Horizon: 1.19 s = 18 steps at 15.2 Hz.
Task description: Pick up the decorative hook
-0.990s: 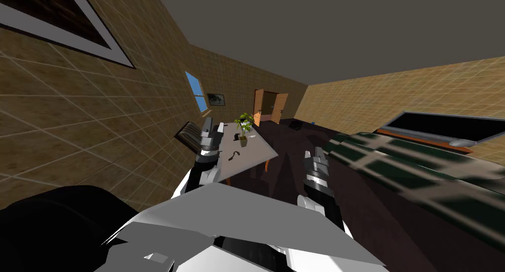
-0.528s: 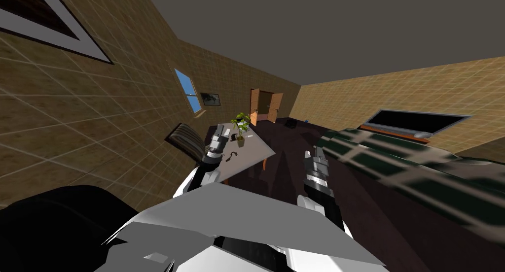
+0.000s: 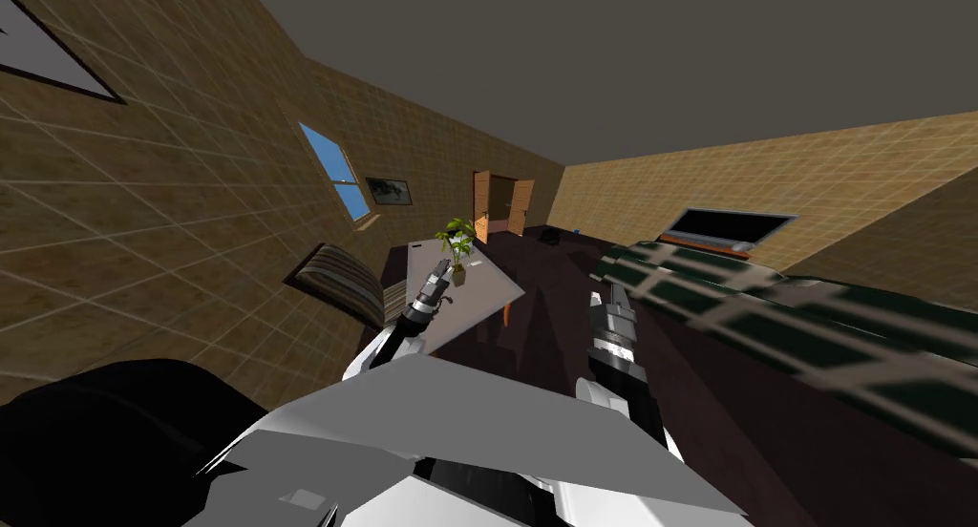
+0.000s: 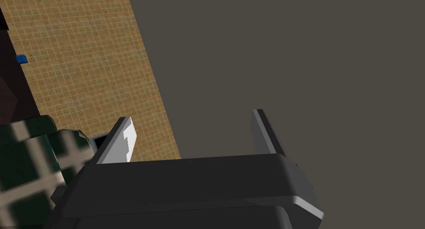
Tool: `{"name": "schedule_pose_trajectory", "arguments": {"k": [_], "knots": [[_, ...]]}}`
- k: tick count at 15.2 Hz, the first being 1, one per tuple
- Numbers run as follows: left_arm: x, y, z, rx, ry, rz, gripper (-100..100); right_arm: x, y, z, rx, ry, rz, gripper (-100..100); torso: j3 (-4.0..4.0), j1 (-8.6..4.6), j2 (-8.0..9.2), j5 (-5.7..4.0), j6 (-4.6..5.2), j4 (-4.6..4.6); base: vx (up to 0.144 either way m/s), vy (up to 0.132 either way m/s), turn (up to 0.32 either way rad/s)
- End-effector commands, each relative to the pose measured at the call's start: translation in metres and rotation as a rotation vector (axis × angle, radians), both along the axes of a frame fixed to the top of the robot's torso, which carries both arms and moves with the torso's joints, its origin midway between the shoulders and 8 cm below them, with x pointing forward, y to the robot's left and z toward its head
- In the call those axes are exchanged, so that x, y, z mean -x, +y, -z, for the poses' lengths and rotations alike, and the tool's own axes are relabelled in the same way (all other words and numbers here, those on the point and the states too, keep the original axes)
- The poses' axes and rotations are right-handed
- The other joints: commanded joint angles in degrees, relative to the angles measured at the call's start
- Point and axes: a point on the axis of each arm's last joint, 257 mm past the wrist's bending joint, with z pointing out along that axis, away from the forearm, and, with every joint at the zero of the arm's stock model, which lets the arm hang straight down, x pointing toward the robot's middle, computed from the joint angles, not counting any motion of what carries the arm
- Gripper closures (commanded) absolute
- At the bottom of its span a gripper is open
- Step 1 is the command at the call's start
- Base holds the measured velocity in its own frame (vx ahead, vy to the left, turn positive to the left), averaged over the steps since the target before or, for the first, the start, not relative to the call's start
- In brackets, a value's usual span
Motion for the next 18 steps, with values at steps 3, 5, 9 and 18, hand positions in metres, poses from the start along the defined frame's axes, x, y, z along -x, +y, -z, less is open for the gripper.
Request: {"name": "schedule_pose_trajectory", "arguments": {"k": [3, 5, 9, 18], "knots": [[-0.010, -0.006, 0.064, -0.042, 0.159, 0.041, -100, 0.000, 0.000, 0.000, 0.000, 0.000, 0.000, 0, 0.00, 0.00, -0.01, 0.00, -0.02, 0.00, -0.007, 0.020, -0.205], [-0.011, -0.004, 0.072, -0.043, 0.173, 0.037, -100, 0.000, 0.000, 0.000, 0.000, 0.000, 0.000, 0, -0.01, -0.01, -0.02, 0.00, -0.01, 0.00, -0.004, 0.016, -0.110], [-0.013, 0.000, 0.134, -0.083, 0.319, 0.061, -100, 0.000, 0.000, 0.000, 0.000, 0.000, 0.000, 0, -0.02, -0.02, -0.03, 0.00, 0.01, 0.00, -0.004, 0.013, -0.196], [0.011, 0.026, 0.266, -0.177, 0.630, 0.084, -100, 0.000, 0.000, 0.000, 0.000, 0.000, 0.000, 0, -0.03, 0.00, -0.05, 0.00, 0.00, -0.01, -0.002, 0.020, -0.205]]}}
